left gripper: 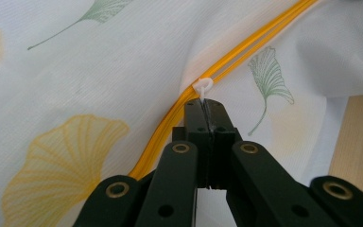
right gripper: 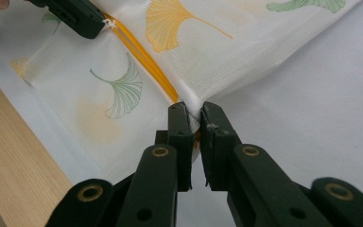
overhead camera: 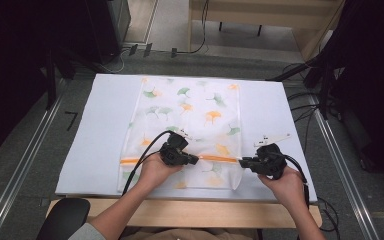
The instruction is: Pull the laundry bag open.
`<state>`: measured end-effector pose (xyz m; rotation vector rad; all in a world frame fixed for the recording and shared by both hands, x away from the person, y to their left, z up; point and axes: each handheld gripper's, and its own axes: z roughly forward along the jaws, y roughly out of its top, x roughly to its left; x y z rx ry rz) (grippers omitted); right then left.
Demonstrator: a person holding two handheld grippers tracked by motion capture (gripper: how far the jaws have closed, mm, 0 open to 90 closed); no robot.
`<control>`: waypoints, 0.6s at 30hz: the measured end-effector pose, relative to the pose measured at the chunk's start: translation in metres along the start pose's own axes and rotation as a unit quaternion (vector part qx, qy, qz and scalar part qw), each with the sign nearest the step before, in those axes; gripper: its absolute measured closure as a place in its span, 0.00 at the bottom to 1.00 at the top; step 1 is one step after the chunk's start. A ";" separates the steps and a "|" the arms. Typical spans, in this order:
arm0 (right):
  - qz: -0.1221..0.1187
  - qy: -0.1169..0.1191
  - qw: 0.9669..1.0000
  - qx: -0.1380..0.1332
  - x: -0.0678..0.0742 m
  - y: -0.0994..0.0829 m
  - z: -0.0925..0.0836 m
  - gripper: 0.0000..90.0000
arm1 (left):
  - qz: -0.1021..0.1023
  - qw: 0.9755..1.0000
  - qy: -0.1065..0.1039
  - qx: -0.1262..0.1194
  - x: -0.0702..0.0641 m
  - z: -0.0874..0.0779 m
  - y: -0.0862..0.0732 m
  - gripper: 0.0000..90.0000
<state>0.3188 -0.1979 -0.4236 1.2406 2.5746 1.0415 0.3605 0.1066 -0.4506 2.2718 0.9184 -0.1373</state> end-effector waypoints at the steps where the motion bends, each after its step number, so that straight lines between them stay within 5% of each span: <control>1: 0.000 0.001 1.000 0.000 0.000 0.000 0.000 0.95 | 0.000 1.000 0.000 0.002 0.001 -0.001 -0.001 1.00; 18: 0.000 0.009 1.000 0.009 -0.004 0.002 0.001 0.95 | -0.031 1.000 0.007 0.003 0.015 -0.016 -0.017 1.00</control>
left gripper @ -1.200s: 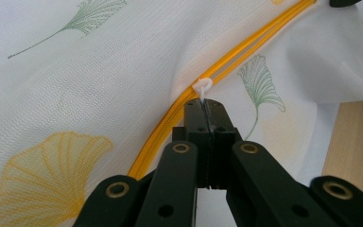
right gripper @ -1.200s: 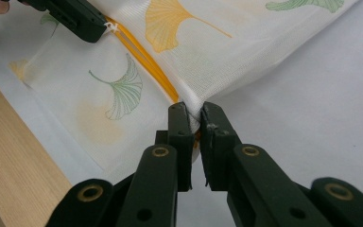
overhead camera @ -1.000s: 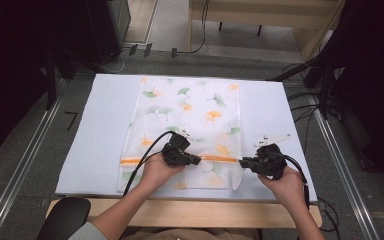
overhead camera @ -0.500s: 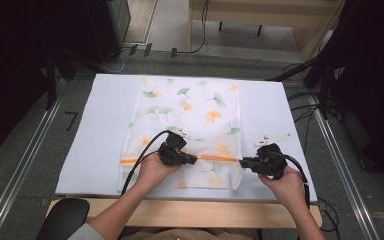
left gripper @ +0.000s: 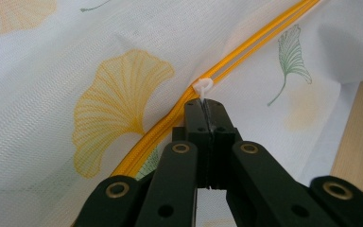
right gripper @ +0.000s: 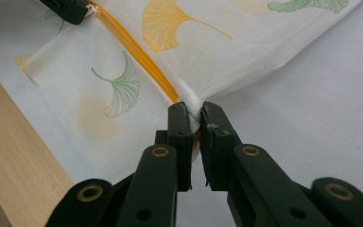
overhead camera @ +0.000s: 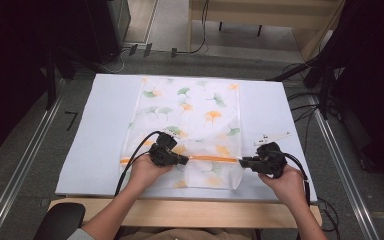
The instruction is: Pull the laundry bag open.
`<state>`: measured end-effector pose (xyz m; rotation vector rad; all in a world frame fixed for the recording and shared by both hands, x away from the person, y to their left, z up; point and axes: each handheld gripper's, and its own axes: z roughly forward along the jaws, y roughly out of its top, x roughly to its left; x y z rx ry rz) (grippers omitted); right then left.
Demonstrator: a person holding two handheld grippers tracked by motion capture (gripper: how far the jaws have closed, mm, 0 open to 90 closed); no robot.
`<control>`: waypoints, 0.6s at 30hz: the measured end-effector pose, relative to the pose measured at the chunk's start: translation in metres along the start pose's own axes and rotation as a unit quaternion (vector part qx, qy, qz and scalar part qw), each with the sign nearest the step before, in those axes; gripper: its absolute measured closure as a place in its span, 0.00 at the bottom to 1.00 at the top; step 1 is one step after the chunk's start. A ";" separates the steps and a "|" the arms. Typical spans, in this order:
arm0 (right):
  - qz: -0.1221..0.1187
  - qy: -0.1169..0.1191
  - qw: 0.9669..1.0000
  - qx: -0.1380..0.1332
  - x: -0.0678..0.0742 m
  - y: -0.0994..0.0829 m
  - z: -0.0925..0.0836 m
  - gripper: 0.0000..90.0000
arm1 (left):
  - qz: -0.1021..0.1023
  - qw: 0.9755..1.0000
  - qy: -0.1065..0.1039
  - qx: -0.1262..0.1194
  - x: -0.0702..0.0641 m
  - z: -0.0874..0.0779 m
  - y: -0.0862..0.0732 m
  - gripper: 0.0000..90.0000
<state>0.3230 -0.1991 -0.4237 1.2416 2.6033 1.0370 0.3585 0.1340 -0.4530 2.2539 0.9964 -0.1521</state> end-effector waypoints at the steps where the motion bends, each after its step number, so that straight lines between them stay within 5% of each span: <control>1: 0.000 0.000 1.000 0.001 0.000 0.000 0.000 0.95 | 0.000 1.000 -0.001 0.000 0.000 0.000 -0.001 1.00; 18: -0.001 0.002 1.000 0.005 0.001 0.000 0.001 0.95 | 0.003 1.000 -0.002 -0.004 0.001 0.000 -0.002 1.00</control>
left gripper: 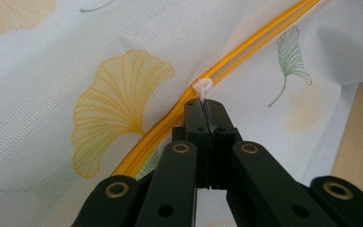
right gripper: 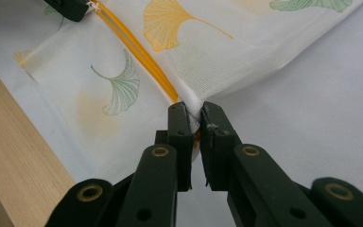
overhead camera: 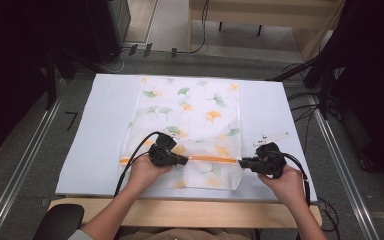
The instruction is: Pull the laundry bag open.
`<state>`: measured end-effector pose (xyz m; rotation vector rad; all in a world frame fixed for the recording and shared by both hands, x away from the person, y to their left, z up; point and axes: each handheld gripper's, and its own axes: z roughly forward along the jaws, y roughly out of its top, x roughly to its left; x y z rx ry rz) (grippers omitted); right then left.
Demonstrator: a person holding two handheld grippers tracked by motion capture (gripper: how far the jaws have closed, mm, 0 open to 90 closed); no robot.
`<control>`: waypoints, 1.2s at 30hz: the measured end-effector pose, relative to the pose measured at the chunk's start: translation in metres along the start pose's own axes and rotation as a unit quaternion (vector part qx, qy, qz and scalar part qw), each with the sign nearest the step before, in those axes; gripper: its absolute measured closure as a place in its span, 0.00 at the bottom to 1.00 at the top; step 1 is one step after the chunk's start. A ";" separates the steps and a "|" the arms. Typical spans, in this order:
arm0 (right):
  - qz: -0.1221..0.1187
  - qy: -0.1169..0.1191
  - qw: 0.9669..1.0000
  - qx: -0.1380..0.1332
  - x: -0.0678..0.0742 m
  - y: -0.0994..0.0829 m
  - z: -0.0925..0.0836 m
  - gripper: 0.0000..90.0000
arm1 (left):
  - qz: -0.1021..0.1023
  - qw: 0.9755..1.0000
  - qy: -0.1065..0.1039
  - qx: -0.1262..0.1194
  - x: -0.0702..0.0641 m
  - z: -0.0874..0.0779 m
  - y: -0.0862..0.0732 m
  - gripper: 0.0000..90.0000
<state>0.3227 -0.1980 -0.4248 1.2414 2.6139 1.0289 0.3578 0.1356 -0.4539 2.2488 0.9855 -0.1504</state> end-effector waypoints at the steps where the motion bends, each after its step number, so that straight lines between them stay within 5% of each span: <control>1: 0.001 0.001 1.000 0.000 0.000 0.000 0.000 0.95 | 0.001 1.000 0.001 0.000 0.000 0.000 0.000 1.00; 24: -0.002 0.002 1.000 0.005 -0.002 0.001 0.002 0.95 | -0.015 1.000 0.007 0.005 0.008 -0.008 -0.006 1.00; 36: -0.007 0.004 1.000 0.006 -0.002 0.003 0.003 0.95 | -0.024 0.999 0.030 0.017 0.013 -0.024 -0.014 1.00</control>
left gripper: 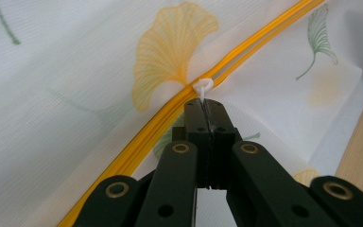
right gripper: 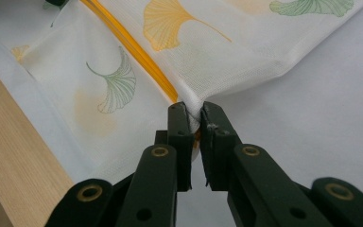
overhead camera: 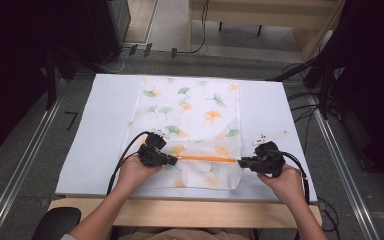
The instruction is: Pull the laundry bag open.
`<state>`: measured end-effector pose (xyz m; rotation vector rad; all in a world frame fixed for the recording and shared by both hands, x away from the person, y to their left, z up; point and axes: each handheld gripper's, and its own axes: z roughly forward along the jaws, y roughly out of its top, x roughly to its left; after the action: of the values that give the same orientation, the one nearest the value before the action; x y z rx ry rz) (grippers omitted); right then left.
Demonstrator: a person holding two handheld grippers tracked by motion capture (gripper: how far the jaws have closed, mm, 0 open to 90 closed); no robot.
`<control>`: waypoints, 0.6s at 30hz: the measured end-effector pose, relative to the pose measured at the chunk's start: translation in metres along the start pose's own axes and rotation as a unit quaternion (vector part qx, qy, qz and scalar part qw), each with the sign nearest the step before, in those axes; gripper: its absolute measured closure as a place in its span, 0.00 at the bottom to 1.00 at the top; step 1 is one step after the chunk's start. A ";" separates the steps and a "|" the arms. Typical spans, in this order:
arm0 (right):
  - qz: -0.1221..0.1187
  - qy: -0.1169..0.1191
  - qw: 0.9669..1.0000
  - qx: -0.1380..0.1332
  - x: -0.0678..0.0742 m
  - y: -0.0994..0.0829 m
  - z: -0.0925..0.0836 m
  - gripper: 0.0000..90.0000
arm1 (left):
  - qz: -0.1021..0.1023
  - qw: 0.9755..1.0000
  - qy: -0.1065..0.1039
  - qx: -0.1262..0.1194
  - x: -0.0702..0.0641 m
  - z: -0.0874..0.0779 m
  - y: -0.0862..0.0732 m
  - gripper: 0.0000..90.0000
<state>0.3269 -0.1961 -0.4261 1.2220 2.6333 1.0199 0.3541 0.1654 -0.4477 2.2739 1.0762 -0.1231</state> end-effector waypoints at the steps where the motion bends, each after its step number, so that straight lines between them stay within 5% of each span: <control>1: 0.002 0.000 1.000 0.001 0.000 0.000 0.000 0.95 | -0.002 1.000 0.001 -0.001 0.001 -0.002 -0.001 1.00; 6: -0.003 0.003 1.000 -0.002 0.000 0.001 0.001 0.95 | -0.002 1.000 0.014 0.003 0.004 -0.007 -0.005 1.00; 18: 0.002 0.001 1.000 0.001 0.000 0.001 0.001 0.95 | -0.015 1.000 0.003 -0.008 0.011 -0.015 -0.009 1.00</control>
<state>0.3280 -0.1952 -0.4267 1.2275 2.6349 1.0192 0.3523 0.1852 -0.4437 2.2458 1.1117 -0.1205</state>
